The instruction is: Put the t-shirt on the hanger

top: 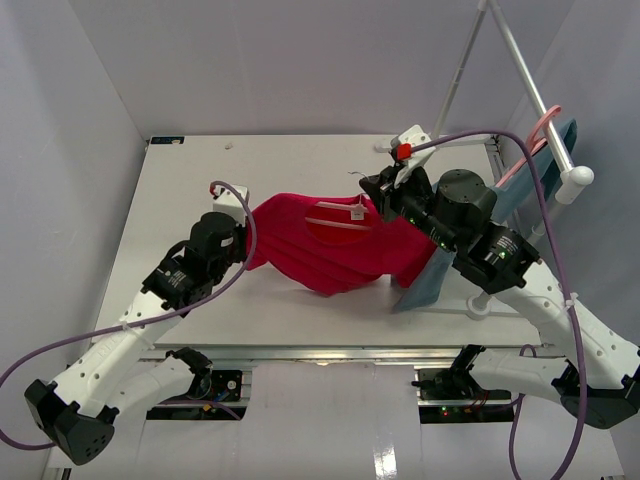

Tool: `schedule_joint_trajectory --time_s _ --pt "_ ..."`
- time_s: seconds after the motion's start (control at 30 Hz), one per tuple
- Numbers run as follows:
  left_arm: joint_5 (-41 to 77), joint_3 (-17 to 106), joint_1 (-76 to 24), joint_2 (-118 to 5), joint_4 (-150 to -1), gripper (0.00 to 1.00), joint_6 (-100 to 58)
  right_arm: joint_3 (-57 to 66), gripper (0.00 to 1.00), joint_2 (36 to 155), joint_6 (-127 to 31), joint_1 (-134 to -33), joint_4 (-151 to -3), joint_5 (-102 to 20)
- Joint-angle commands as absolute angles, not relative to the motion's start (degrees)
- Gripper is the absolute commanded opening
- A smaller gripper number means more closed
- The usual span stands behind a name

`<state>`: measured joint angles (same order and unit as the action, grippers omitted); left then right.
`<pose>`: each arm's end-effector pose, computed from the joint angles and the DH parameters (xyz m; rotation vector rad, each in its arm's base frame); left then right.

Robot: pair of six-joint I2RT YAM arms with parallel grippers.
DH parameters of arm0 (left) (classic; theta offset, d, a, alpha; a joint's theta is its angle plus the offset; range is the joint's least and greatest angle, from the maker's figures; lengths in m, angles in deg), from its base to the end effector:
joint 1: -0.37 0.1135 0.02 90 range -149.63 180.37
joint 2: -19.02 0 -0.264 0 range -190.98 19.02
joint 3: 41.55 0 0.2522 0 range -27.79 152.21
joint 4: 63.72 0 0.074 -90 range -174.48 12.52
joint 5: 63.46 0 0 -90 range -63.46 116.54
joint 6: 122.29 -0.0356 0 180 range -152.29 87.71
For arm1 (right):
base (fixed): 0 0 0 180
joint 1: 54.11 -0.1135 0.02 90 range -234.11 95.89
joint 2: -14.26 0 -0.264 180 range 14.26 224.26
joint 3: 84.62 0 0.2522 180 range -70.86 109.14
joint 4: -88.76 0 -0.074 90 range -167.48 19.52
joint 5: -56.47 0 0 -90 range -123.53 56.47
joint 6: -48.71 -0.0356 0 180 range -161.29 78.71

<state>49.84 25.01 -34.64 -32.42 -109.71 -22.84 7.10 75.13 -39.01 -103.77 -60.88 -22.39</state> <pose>0.1641 -0.0978 0.3310 0.2194 2.0501 -0.0487 0.1457 0.1609 0.4744 -0.5509 1.4852 0.4981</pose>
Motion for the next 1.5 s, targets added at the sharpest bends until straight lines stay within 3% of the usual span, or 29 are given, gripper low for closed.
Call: schedule_joint_trajectory --time_s 0.0,0.4,0.47,0.53,0.57,0.63,1.2,1.47 --pt "54.2 23.7 -34.5 -31.0 -112.3 0.00 -18.8 11.0 0.08 75.5 -38.7 -102.7 -66.4 -18.6" --pt "50.3 24.8 -34.5 -28.3 -113.8 0.00 -17.9 10.2 0.08 77.6 -37.7 -101.2 -67.1 -18.2" --pt "50.4 26.1 -34.5 -27.6 -113.8 0.08 -18.6 9.5 0.08 77.7 -37.3 -100.9 -67.1 -19.3" --pt "49.0 28.1 -34.5 -27.7 -113.9 0.24 -19.8 8.8 0.08 77.6 -36.9 -100.8 -67.0 -21.5" --pt "47.0 29.3 -34.5 -27.8 -113.9 0.37 -20.8 8.3 0.08 77.6 -36.6 -100.8 -66.8 -23.8" --pt "43.4 31.7 -34.5 -27.9 -113.9 0.48 -22.5 7.3 0.08 77.4 -36.0 -100.8 -66.6 -28.1" --pt "-4.3 41.5 -34.5 -37.2 -108.2 0.51 -37.3 1.2 0.08 78.6 -40.4 -100.8 -71.6 -49.5" --pt "-12.5 41.7 -34.5 -39.2 -107.1 0.51 -38.8 -1.4 0.08 78.6 -44.0 -100.8 -76.6 -53.9"
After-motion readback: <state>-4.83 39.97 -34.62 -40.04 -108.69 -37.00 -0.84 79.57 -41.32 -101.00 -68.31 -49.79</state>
